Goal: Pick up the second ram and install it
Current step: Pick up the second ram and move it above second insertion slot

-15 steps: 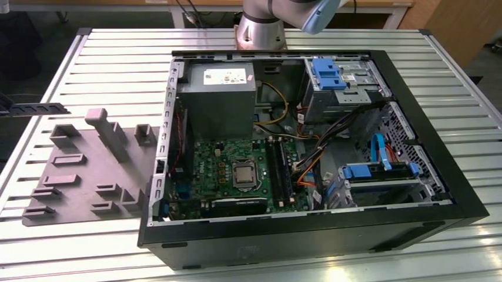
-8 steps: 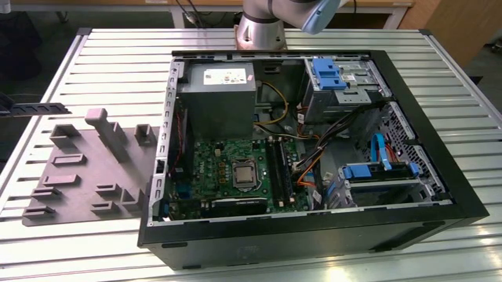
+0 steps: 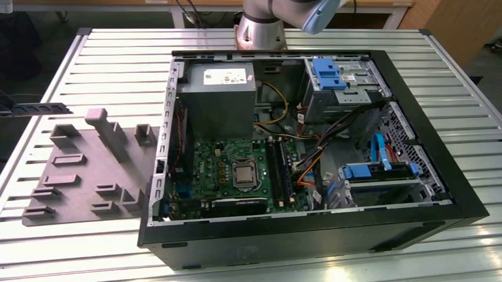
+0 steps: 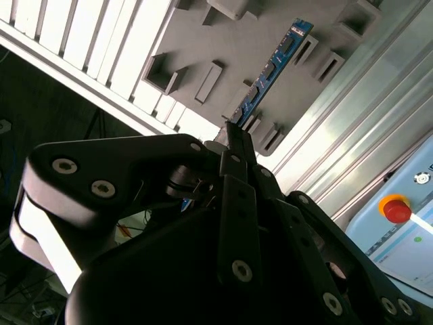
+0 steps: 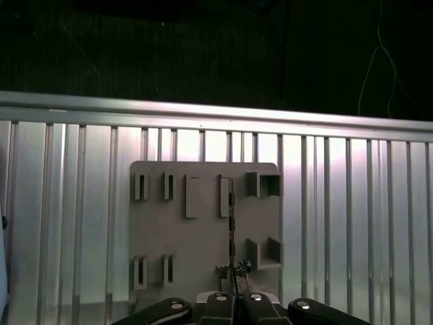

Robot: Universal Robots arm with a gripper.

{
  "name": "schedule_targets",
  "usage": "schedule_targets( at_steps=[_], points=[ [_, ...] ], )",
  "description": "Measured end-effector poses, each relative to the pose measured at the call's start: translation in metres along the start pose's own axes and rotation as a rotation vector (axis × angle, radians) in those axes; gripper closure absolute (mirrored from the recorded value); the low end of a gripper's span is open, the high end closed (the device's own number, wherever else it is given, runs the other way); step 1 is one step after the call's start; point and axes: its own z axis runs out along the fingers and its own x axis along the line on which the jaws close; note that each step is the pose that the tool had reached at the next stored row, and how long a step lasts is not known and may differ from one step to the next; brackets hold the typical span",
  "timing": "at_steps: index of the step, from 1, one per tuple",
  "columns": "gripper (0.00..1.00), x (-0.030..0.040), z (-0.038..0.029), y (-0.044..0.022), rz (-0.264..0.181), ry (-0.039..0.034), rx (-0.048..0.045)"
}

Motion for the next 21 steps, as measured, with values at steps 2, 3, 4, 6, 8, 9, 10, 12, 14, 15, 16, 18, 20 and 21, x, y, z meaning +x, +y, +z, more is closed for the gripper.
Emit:
schedule_targets(
  at_steps=[2,3,4,6,8,9,10,12,14,15,16,18,20,21],
  points=[
    [0.89,0.0,-0.0001,-0.0007,0.0,0.0,0.0],
    [0.89,0.0,0.0,-0.001,0.0,-0.0001,0.0],
    [0.89,0.0,-0.0001,-0.0014,0.0,0.0,0.0],
    [0.89,0.0,-0.0001,-0.0021,0.0,0.0,0.0],
    [0.89,0.0,-0.0001,-0.0025,0.0,-0.0001,0.0001],
    [0.89,0.0,-0.0001,-0.0027,0.0,0.0,0.0],
    [0.89,0.0,-0.0002,-0.0028,0.0,0.0001,-0.0001],
    [0.89,0.0,-0.0002,-0.0032,0.0,0.0,0.0],
    [0.89,0.0,-0.0001,-0.0036,0.0,0.0,0.0],
    [0.89,0.0,-0.0002,-0.0038,0.0,0.0,0.0],
    [0.89,0.0,-0.0002,-0.0039,0.0,0.0,0.0],
    [0.89,0.0,-0.0002,-0.0044,0.0,0.0,0.0],
    [0.89,0.0,-0.0002,-0.0048,0.0,0.0,0.0],
    [0.89,0.0,-0.0002,-0.0049,0.0,0.0,0.0]
  ],
)
